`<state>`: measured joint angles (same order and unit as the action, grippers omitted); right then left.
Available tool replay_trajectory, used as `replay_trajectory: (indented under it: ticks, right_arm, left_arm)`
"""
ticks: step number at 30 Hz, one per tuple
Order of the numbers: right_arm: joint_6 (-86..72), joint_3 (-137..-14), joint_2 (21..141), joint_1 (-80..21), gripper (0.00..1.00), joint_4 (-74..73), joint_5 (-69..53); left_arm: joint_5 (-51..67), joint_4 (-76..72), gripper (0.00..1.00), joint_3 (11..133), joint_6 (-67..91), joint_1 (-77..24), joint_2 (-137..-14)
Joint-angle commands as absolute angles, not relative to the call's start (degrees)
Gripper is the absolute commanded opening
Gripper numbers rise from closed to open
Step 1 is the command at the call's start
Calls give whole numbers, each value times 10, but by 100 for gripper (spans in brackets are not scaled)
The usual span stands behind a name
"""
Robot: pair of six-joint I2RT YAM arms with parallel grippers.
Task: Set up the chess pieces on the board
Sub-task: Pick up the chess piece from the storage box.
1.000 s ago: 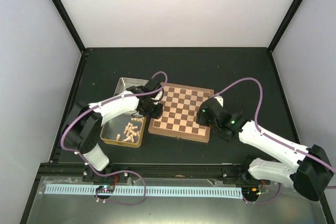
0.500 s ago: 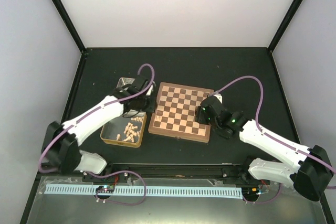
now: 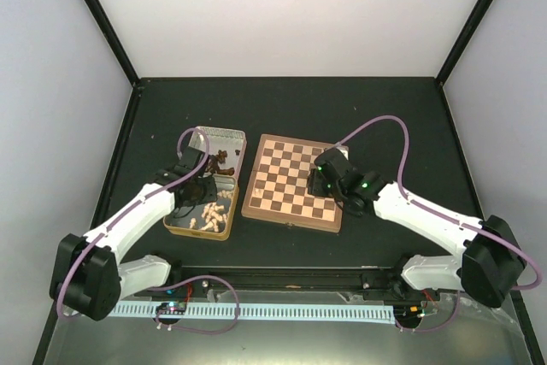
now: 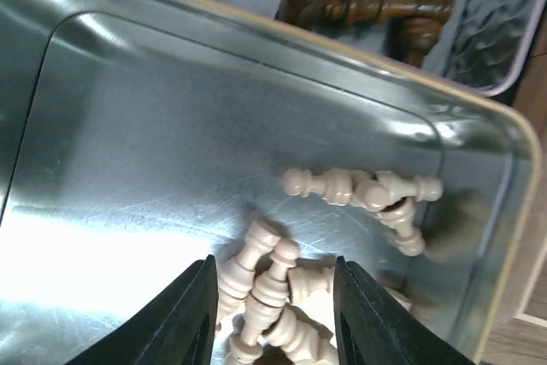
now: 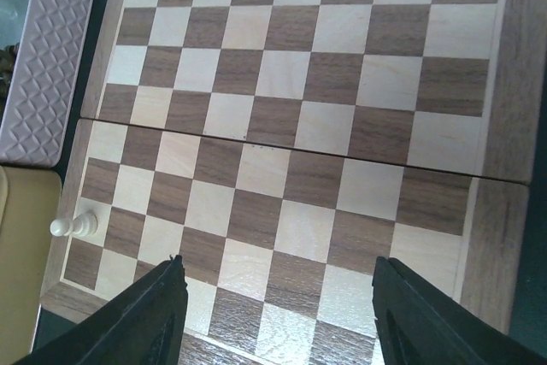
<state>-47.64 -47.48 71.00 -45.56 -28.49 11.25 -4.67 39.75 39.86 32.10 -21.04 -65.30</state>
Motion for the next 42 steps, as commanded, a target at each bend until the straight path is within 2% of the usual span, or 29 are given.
replay_trajectory:
  ticks: [1, 6, 10, 21, 27, 33, 38, 42]
  right_arm:
    - [-470, -495, 725, -453, 61, -273, 95]
    - [-472, -493, 724, -452, 61, -281, 89]
    - [-478, -482, 713, -453, 60, -281, 93]
    - [-480, -481, 710, -452, 60, -281, 92]
    - [-482, -478, 706, -452, 60, -281, 95]
    - [-485, -479, 708, -452, 60, -279, 93]
    - [-486, -479, 707, -452, 60, -279, 93]
    - [-487, -479, 703, -452, 60, -274, 93]
  left_arm:
    - [-36, 406, 39, 393, 330, -189, -675]
    - [-15, 404, 36, 390, 326, -181, -700]
    - [-9, 403, 29, 374, 324, -180, -712]
    - [-19, 381, 26, 366, 334, -176, -758]
    - [-28, 370, 20, 358, 341, -171, -778]
    - [-25, 361, 22, 351, 338, -171, -790]
    - [-34, 353, 6, 354, 340, -171, -780]
    - [-42, 356, 3, 367, 340, -170, -742]
